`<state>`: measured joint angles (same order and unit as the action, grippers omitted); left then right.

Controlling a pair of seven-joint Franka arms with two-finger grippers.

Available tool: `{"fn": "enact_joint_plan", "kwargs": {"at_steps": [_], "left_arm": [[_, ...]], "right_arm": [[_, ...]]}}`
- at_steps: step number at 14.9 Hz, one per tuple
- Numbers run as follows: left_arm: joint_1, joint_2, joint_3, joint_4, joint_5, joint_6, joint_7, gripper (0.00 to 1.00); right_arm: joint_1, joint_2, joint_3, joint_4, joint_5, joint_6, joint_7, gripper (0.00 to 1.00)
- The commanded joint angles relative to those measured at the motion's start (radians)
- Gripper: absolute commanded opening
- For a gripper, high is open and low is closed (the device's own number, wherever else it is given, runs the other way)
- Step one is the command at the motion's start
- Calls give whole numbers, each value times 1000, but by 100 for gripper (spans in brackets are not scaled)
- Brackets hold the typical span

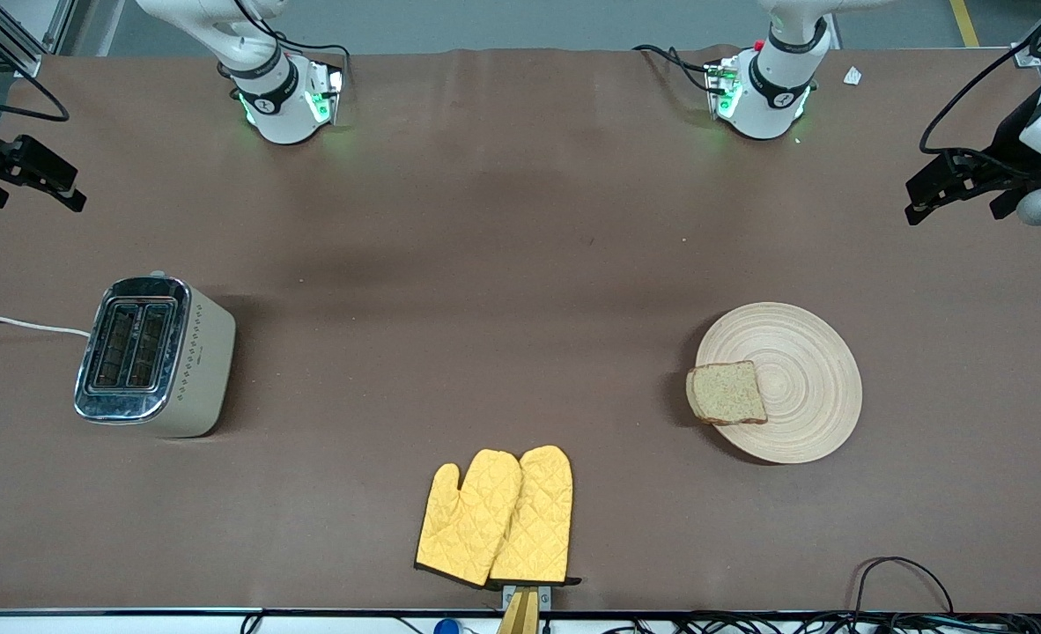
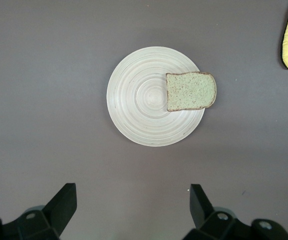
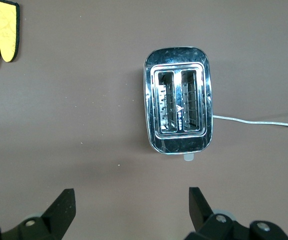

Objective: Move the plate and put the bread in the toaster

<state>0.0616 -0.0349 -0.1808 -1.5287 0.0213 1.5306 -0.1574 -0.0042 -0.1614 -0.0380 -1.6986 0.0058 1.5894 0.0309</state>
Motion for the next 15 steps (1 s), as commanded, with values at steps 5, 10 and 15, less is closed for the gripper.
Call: {"fn": "enact_joint_plan", "kwargs": {"at_steps": [5,10,15], "left_arm": [[1,-5,-2,5,25,6,-2,100],[72,53,32,42,-19,8,28,100],[130,202,35,64,-86,146,30,100]], "right_arm": [[-2,-38,-6,-64,13,24,4,100],[1,-35,-6,-62,13,26,4,100],[3,-33,-6,-59,13,26,4,100]]}}
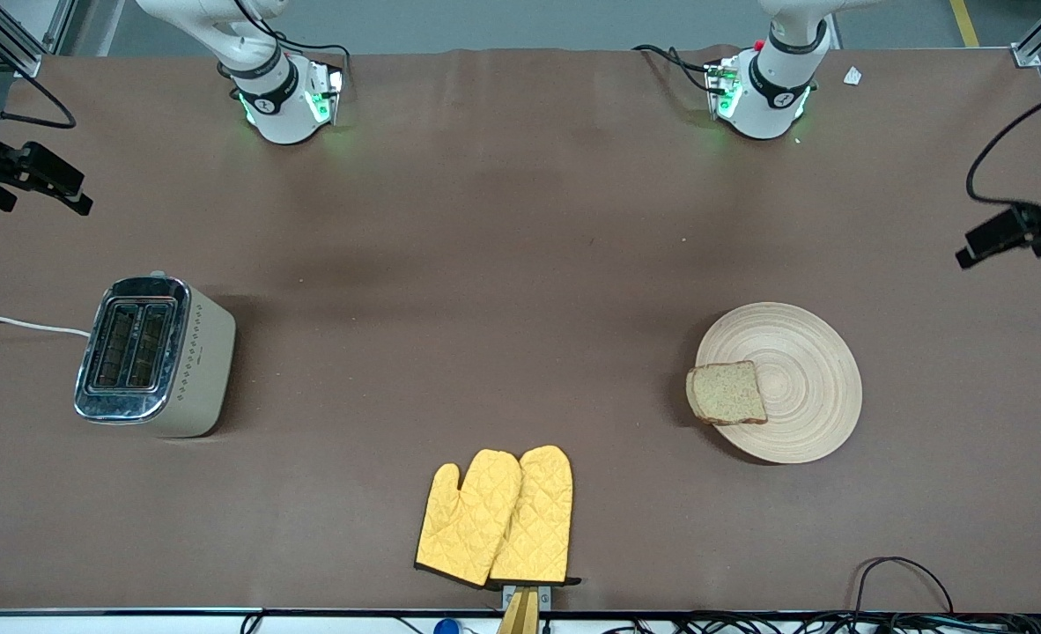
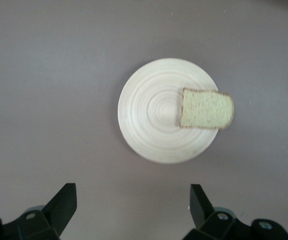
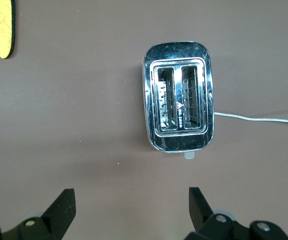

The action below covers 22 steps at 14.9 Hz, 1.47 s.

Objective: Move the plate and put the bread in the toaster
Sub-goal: 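Lower the left gripper beside the rim of the wooden plate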

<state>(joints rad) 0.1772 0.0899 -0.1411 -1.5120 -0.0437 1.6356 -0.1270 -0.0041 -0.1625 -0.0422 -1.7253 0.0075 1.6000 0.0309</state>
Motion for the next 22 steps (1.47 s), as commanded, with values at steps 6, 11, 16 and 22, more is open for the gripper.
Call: {"fn": "enact_joint_plan", "kwargs": {"at_steps": [6,11,16,22], "left_arm": [[106,258,-5,46,-168,225,67,100],[247,419,-6,47,-396,260,447,100],[330,586,-6,46,-657,259,672,91],[361,712,-8,42,-823,254,900,78]], "right_arm": [[1,-32,-2,-33,11,14,4,100],[1,-32,-2,-33,11,15,4,100],[1,-32,-2,-31,11,14,1,100],[1,-32,-2,-31,11,14,0,100]]}}
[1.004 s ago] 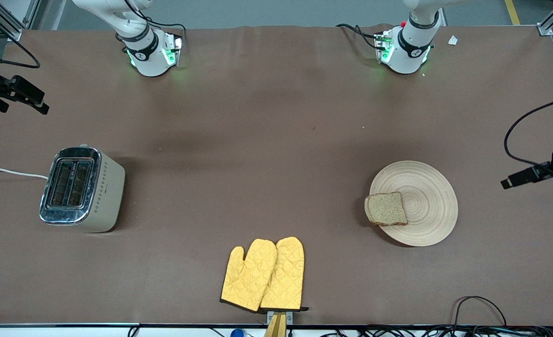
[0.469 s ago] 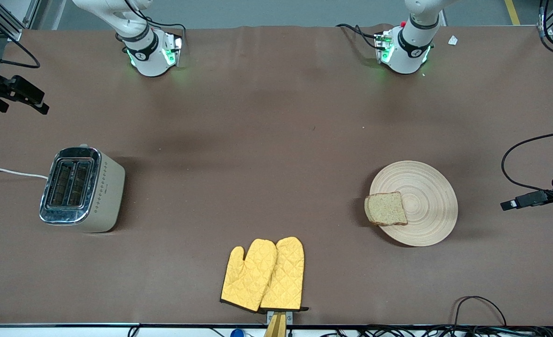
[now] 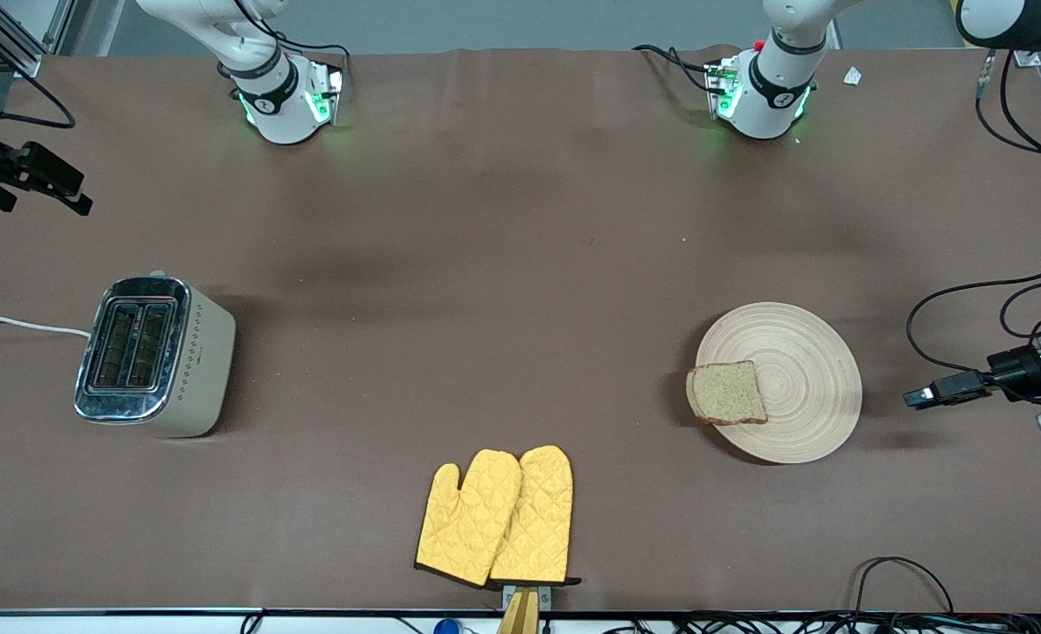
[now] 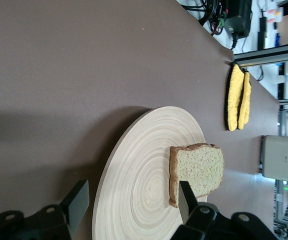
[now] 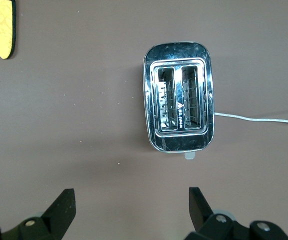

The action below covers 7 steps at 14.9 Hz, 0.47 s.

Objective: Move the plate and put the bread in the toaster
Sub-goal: 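Lower the left gripper beside the rim of the wooden plate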

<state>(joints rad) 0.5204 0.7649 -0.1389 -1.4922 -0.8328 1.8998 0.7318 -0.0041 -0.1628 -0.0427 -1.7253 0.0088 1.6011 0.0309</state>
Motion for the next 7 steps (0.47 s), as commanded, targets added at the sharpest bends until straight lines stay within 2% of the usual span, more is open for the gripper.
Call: {"fn": "enact_joint_plan", "kwargs": {"at_steps": [1,7], "left_arm": [[18,46,-13,23,-45,-11,46,76],[7,89,-30,24,-58,-15,110,64]], "right_arm": [[1,-32,-2,-30,10,13,0,100],[6,-32,1,-14,10,19,0,100]]}}
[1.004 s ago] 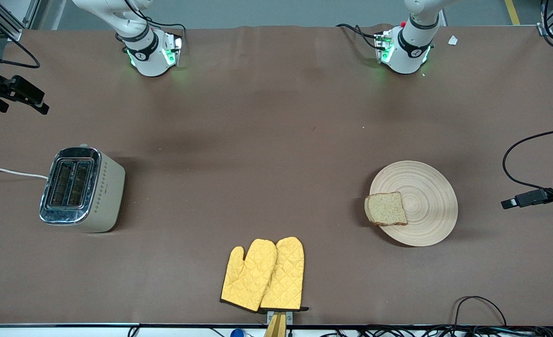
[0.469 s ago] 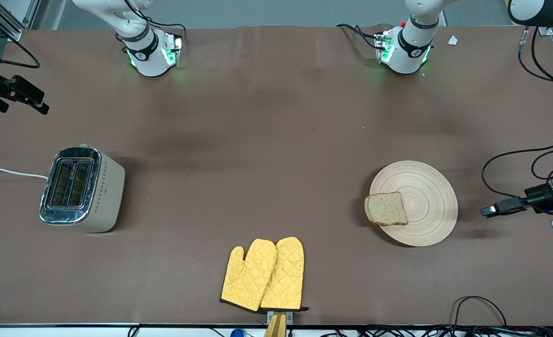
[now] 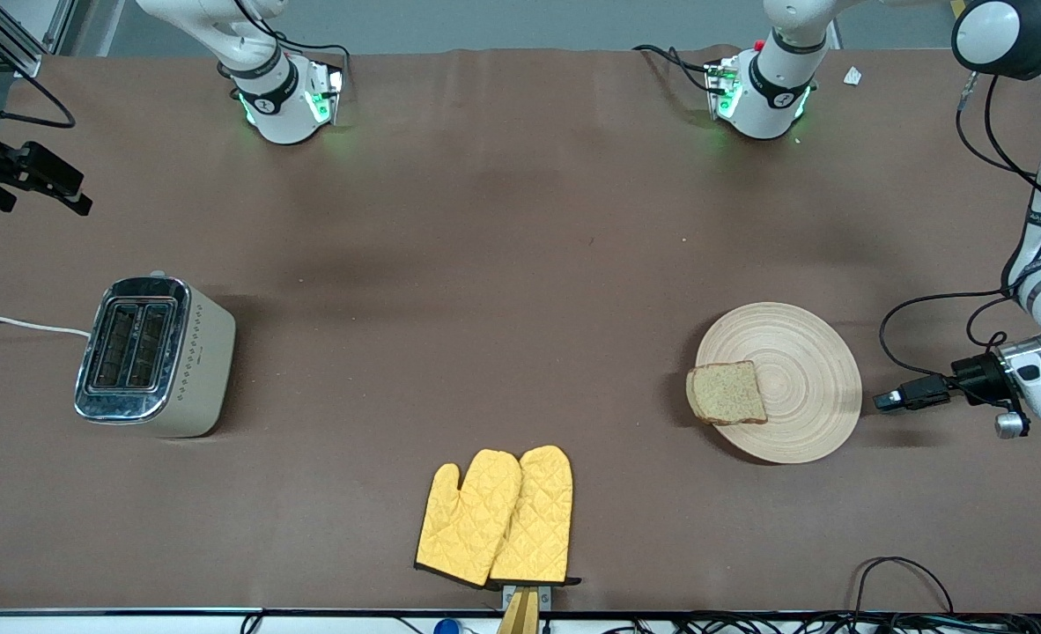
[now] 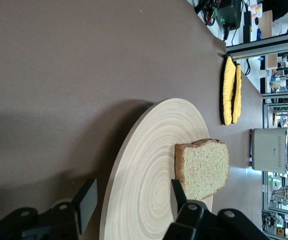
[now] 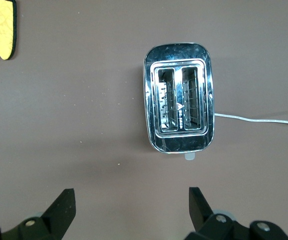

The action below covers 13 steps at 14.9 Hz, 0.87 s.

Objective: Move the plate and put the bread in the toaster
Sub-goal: 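Lower the left gripper beside the rim of the wooden plate, then push the wooden plate with the left gripper toward the table center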

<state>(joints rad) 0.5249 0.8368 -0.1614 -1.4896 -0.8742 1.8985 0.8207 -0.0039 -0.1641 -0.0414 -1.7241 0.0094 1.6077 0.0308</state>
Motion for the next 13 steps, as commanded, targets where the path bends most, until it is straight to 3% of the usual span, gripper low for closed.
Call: {"fn": "enact_joint_plan", "kwargs": {"at_steps": [1,5,13], "left_arm": [[1,24,-6,22,-16,-13,31,64],[1,42,-7,20,-16,-13,67,60],[-5,68,-7,17,-12,-15,80,41]], "right_arm": [[7,-29,2,-9,9,11,0,100],[31,-31,3,-8,9,5,0,100],[24,-31,-5,-12,11,-11,0,100]]}}
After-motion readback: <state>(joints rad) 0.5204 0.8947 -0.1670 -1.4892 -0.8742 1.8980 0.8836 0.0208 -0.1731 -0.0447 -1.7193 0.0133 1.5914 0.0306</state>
